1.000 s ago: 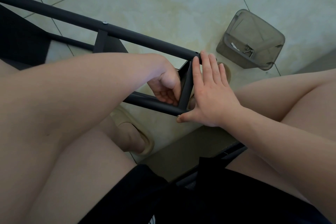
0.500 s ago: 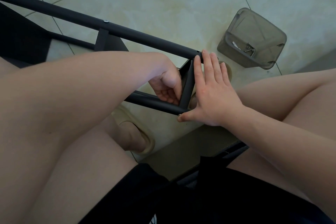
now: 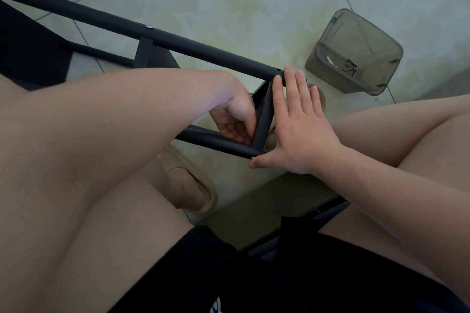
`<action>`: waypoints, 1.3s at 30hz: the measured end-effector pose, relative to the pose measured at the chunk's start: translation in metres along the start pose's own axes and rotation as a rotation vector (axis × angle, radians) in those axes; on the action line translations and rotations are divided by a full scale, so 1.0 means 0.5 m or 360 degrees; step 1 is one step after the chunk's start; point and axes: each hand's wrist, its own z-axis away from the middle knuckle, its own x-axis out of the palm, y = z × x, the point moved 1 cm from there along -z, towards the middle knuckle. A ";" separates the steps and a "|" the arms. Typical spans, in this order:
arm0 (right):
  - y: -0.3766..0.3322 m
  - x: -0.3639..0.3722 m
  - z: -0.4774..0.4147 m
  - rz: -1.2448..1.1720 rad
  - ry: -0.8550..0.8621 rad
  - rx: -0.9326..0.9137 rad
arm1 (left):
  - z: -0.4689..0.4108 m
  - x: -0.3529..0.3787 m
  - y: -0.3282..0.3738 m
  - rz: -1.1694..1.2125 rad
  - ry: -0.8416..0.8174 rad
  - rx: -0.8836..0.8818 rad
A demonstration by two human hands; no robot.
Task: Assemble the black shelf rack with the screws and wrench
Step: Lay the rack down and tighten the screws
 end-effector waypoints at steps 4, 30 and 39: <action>-0.001 0.000 0.000 0.0002 -0.0010 0.0004 | 0.000 -0.001 0.007 -0.0033 0.0014 0.0024; -0.002 0.000 0.000 -0.0008 -0.0003 0.0016 | -0.006 -0.007 0.000 -0.0061 -0.0013 -0.0021; -0.003 -0.001 0.000 -0.0006 -0.0006 0.0019 | 0.003 -0.010 0.000 -0.0102 -0.0014 -0.0036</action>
